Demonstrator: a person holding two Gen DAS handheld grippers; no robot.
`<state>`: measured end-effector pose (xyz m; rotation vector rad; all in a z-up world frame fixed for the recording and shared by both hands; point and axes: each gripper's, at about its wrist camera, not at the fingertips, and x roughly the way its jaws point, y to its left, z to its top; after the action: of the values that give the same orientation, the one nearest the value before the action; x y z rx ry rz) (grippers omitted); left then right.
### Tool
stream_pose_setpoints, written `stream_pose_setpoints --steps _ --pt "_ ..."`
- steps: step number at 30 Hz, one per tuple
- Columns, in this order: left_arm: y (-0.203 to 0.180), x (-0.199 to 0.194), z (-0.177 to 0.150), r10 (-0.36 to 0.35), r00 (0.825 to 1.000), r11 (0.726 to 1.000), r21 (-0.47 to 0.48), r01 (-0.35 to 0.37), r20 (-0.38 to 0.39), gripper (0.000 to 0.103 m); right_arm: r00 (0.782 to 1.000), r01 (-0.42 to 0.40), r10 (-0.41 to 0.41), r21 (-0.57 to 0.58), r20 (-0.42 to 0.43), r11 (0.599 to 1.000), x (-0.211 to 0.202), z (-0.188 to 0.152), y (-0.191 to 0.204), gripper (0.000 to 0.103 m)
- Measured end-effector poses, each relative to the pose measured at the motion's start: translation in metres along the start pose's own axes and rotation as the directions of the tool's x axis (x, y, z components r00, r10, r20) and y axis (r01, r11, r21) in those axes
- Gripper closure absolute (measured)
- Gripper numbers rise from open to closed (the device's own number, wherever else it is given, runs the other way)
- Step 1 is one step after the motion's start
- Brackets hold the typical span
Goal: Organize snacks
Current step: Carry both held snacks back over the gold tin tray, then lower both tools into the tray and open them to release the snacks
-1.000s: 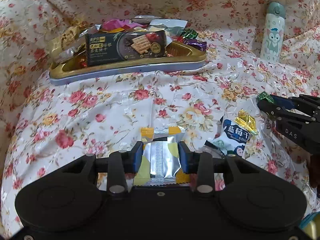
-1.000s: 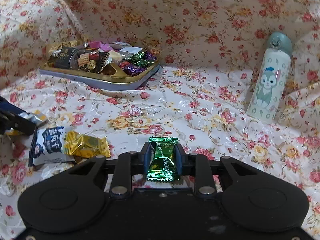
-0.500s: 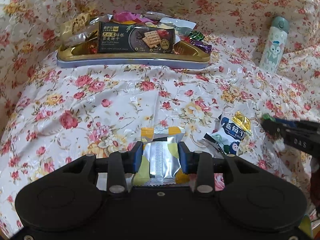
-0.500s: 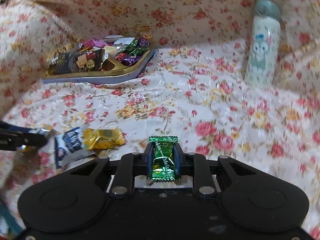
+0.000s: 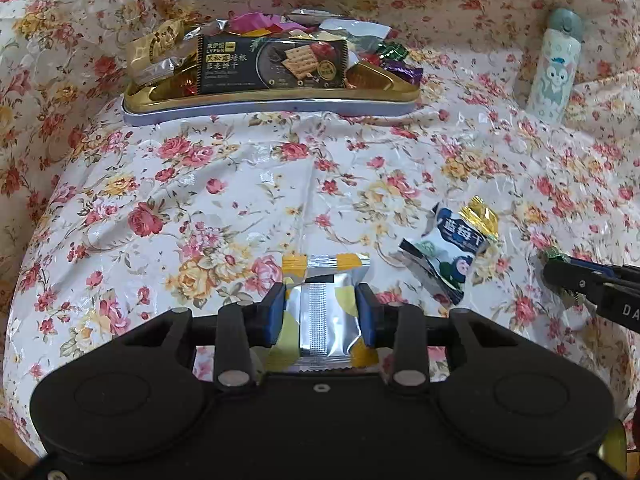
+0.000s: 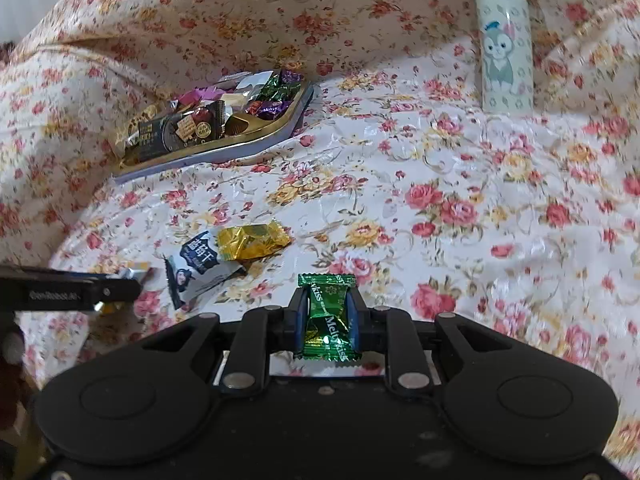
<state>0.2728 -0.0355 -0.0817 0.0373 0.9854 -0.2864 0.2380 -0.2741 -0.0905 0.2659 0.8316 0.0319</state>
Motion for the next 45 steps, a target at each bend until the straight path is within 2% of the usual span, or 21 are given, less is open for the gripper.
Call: stream_pose_setpoints --steps 11,17,25,29,33,45 --pt "-0.004 -0.023 0.003 -0.052 0.998 0.998 -0.037 0.051 -0.025 0.057 0.997 -0.045 0.041 0.069 0.067 0.997 -0.038 0.001 0.0 0.081" --pt "-0.01 -0.054 0.004 -0.088 0.996 0.995 -0.037 0.089 0.007 0.057 0.991 -0.081 0.076 0.038 0.112 0.996 -0.069 -0.001 0.009 0.081" --pt "-0.023 -0.092 -0.006 -0.125 0.992 0.992 -0.002 0.126 0.032 0.057 0.982 -0.143 0.142 -0.004 0.122 0.99 -0.106 -0.013 0.023 0.081" --pt "-0.03 -0.109 -0.016 -0.13 0.991 0.991 0.037 0.128 0.034 0.057 0.981 -0.165 0.166 -0.022 0.096 0.986 -0.119 -0.023 0.029 0.081" --pt "-0.034 -0.118 -0.03 -0.138 0.99 0.989 0.061 0.138 -0.002 0.057 0.982 -0.18 0.182 -0.027 0.056 0.983 -0.131 -0.035 0.032 0.081" --pt "-0.043 -0.111 -0.078 -0.1 0.987 0.986 0.121 0.116 -0.125 0.057 0.978 -0.177 0.171 -0.041 -0.115 0.983 -0.144 -0.082 0.029 0.081"
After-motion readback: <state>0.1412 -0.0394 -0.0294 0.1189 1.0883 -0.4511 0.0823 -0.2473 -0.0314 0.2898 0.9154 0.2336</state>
